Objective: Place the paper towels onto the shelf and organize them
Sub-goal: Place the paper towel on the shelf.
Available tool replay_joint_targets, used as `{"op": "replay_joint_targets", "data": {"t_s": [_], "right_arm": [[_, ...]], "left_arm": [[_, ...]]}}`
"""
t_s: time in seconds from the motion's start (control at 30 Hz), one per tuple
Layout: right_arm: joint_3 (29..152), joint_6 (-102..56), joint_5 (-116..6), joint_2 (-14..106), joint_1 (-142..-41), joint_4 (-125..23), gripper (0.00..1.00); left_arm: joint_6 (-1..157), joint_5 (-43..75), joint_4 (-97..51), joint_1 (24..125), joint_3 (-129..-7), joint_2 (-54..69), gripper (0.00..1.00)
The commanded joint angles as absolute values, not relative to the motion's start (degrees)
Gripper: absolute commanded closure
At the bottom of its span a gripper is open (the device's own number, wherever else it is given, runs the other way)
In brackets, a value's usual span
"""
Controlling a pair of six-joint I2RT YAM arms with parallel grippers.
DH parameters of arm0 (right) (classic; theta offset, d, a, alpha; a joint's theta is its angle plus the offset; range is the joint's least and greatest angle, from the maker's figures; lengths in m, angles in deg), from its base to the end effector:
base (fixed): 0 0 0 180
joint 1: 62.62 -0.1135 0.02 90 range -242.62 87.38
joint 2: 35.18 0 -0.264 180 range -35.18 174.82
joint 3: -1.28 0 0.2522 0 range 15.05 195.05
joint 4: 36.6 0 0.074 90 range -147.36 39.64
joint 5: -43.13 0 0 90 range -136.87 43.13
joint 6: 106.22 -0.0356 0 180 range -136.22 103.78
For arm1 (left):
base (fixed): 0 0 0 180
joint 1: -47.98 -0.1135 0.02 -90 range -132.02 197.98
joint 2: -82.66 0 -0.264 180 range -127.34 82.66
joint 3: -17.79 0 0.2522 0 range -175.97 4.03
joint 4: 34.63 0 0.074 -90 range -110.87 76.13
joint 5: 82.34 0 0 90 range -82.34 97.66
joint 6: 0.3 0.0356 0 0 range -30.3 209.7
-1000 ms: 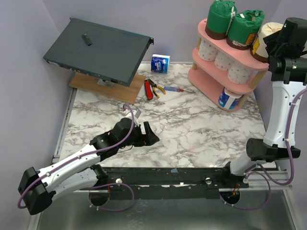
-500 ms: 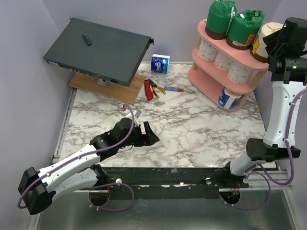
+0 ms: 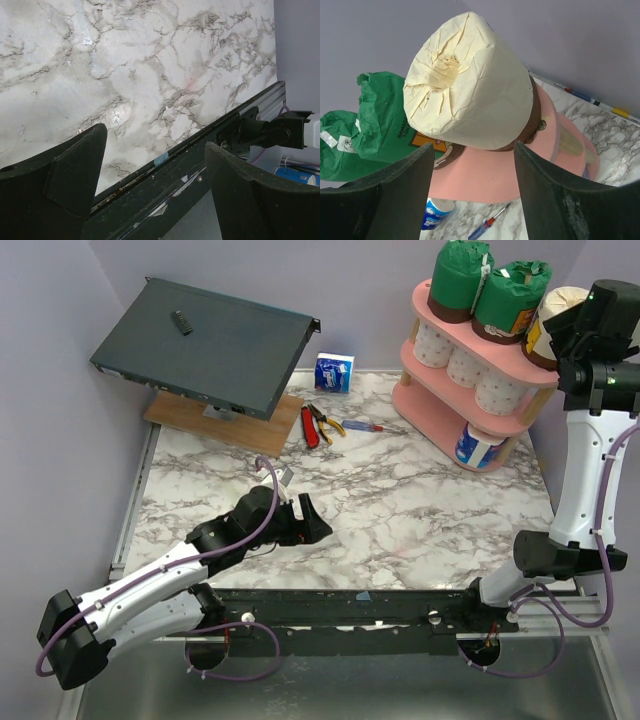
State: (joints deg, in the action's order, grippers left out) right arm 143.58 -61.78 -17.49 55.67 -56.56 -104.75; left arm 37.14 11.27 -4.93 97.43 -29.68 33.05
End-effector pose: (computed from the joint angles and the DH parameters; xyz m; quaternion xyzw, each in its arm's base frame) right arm 0.2783 -0.0471 0.5445 0.4742 0.6327 0.0036 0.6122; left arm 0.1244 -0.1489 0.2474 -0.0084 0.8736 -0.3949 0.2843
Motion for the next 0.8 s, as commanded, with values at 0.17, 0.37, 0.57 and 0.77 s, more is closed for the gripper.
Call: {"op": "replay_joint_targets", "data": {"t_s": [0.17, 0.37, 0.57, 0.77], "right_arm": [[139.54, -57.84, -33.37, 46.98, -56.67, -99.42, 0.16], [129.15, -53.99, -46.27, 40.44, -61.88, -92.47, 0.15], [113.27, -48.25, -56.37, 30.2, -68.17, -81.49, 0.15], [102.24, -46.67, -60.79, 24.12, -70.13, -79.43, 0.15]], "left_arm": [[36.09, 10.02, -4.34, 97.2, -27.52, 36.84, 0.17], [35.11, 8.27, -4.21, 97.19, -24.66, 41.43, 0.15], [35.45, 8.14, -4.81, 97.11, -23.34, 43.52, 0.14], [35.36, 6.73, -6.25, 97.02, -23.33, 42.22, 0.14]]}}
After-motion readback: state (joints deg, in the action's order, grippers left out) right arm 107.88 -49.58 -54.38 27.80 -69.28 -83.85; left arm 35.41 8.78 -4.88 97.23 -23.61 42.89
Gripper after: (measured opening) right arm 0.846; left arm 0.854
